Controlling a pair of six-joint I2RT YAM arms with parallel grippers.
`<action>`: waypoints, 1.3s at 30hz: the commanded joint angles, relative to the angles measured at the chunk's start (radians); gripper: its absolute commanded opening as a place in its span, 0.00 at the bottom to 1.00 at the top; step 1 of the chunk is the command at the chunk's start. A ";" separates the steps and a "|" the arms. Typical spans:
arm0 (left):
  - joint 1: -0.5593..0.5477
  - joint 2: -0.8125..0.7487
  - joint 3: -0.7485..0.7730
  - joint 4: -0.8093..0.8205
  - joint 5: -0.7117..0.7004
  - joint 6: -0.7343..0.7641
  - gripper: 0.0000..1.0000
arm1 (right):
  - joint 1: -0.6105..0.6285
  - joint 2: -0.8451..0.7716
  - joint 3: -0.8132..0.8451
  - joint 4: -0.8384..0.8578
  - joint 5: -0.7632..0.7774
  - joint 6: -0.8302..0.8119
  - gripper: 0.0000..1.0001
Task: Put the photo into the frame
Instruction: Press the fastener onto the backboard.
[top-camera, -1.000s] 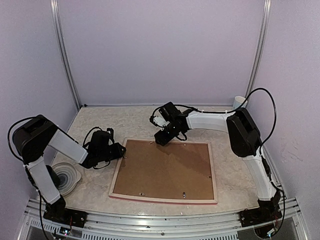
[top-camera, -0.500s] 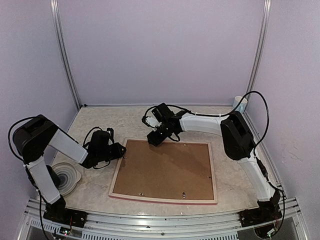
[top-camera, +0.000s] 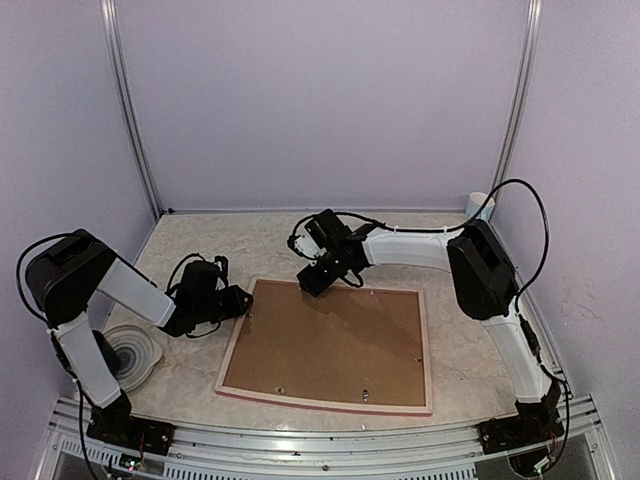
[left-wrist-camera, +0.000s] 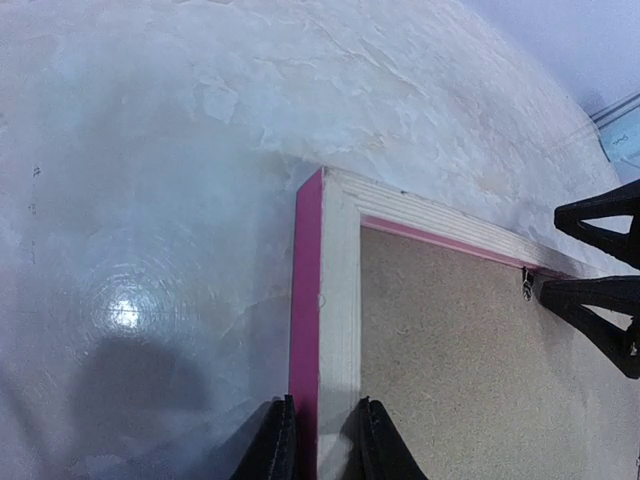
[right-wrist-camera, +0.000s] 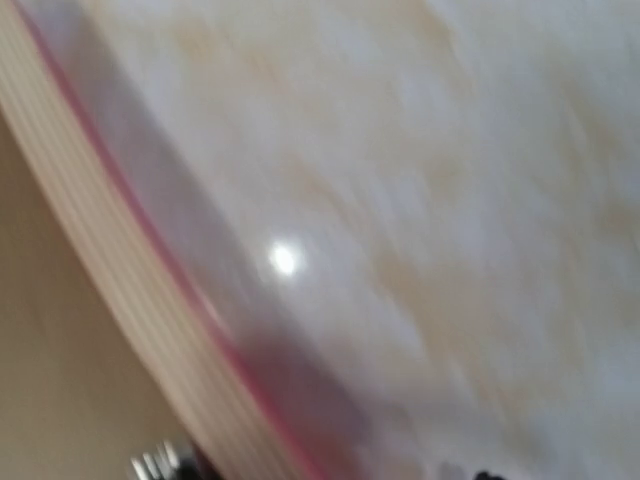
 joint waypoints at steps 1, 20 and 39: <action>0.004 0.037 -0.037 -0.106 0.066 -0.029 0.19 | -0.058 -0.128 -0.114 -0.022 0.010 0.058 0.66; 0.011 0.037 -0.040 -0.102 0.073 -0.029 0.19 | -0.015 -0.062 -0.160 0.044 0.036 -0.072 0.67; 0.013 0.038 -0.040 -0.097 0.084 -0.028 0.18 | 0.031 0.068 0.050 -0.006 0.073 -0.076 0.67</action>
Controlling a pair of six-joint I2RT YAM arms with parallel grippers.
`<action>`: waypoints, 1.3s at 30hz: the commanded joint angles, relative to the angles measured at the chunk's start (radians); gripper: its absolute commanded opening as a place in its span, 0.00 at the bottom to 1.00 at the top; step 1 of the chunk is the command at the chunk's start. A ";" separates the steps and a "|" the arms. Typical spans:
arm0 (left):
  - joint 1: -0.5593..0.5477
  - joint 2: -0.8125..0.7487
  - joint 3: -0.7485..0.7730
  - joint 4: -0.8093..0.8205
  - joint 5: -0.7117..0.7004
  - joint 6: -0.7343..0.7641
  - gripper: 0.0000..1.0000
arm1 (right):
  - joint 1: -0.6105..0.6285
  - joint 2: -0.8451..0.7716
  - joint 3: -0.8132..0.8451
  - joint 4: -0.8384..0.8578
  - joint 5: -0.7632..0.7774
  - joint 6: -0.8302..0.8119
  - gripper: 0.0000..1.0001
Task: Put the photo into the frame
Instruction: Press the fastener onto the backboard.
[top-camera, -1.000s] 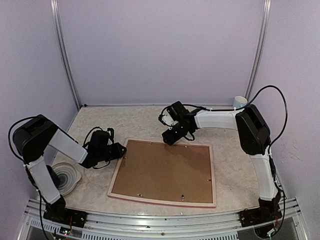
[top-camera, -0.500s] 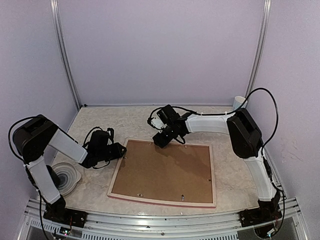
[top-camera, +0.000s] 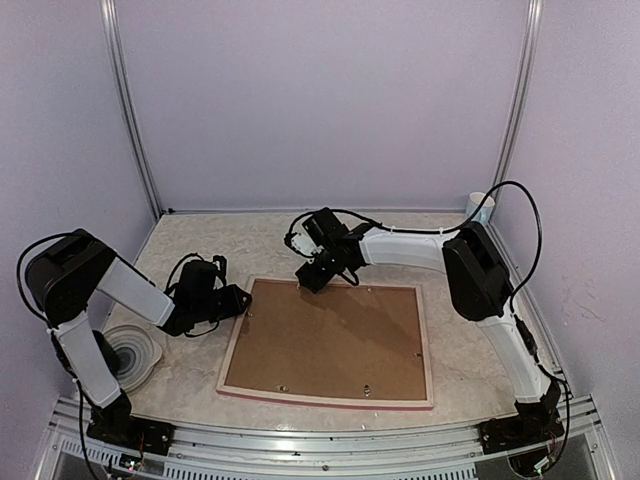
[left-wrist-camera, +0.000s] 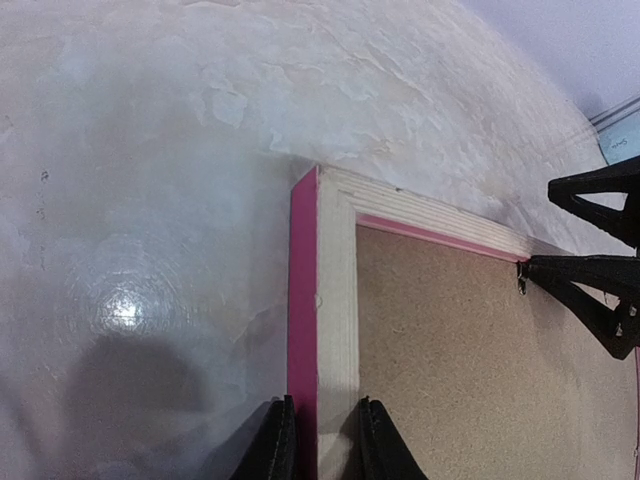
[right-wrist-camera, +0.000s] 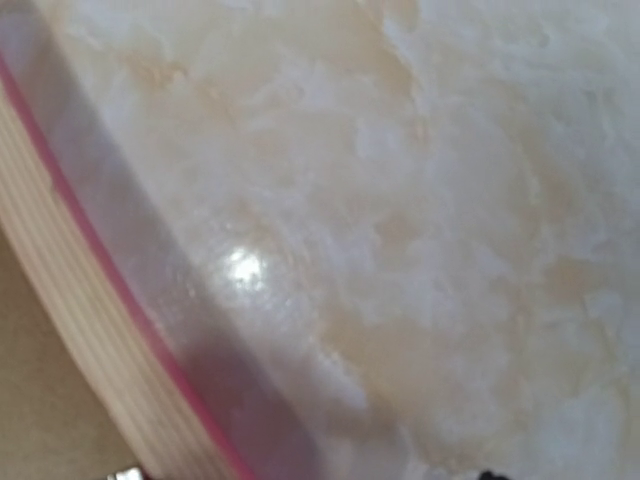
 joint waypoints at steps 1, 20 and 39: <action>-0.004 0.036 -0.037 -0.103 0.067 -0.028 0.18 | 0.026 0.031 -0.007 -0.012 0.045 -0.001 0.68; 0.001 0.033 -0.041 -0.098 0.072 -0.033 0.18 | -0.030 -0.055 -0.140 0.017 -0.018 0.046 0.69; 0.003 0.035 -0.041 -0.095 0.082 -0.033 0.19 | 0.011 0.013 0.009 -0.067 0.046 0.023 0.70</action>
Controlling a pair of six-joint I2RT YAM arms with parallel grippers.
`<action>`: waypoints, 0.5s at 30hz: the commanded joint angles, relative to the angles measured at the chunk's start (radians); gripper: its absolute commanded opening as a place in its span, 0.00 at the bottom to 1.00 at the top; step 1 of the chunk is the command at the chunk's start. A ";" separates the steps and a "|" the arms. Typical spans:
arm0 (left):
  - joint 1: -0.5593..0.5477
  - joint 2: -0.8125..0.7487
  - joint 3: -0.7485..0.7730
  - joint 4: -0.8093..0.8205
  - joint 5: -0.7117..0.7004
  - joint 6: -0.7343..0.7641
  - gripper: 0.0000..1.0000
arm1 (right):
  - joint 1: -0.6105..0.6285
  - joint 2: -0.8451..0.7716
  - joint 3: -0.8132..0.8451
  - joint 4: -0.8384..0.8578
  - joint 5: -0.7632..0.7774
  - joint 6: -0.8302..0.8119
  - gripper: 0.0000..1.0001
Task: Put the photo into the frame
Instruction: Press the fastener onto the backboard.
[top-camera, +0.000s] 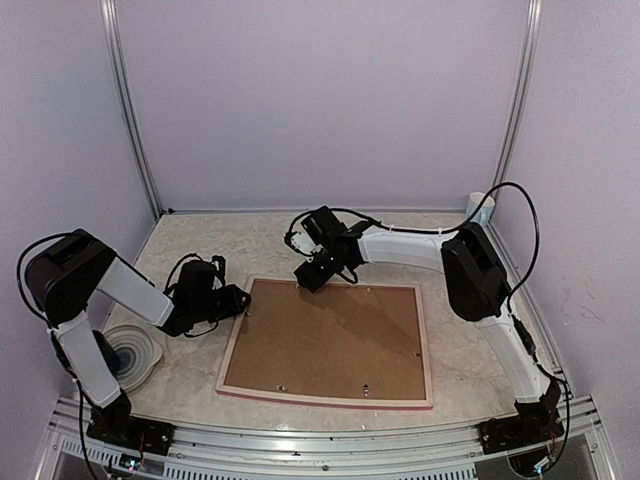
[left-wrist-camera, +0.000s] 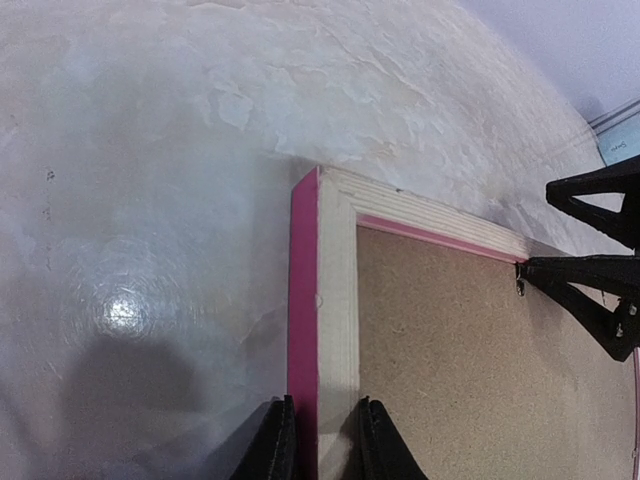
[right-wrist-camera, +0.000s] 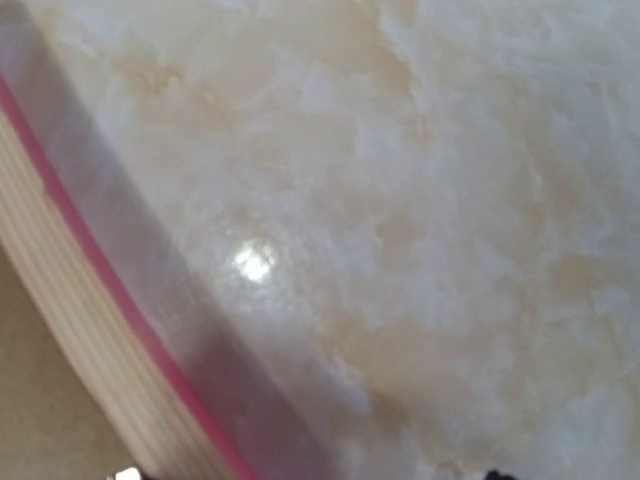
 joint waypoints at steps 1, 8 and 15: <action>-0.003 0.035 -0.035 -0.105 0.078 -0.030 0.18 | 0.011 -0.022 -0.053 -0.020 0.062 -0.004 0.71; 0.006 0.026 -0.041 -0.106 0.077 -0.030 0.20 | -0.021 -0.160 -0.169 -0.022 0.030 0.007 0.78; 0.030 -0.013 -0.067 -0.087 0.085 -0.031 0.36 | -0.110 -0.351 -0.402 0.025 -0.057 0.070 0.79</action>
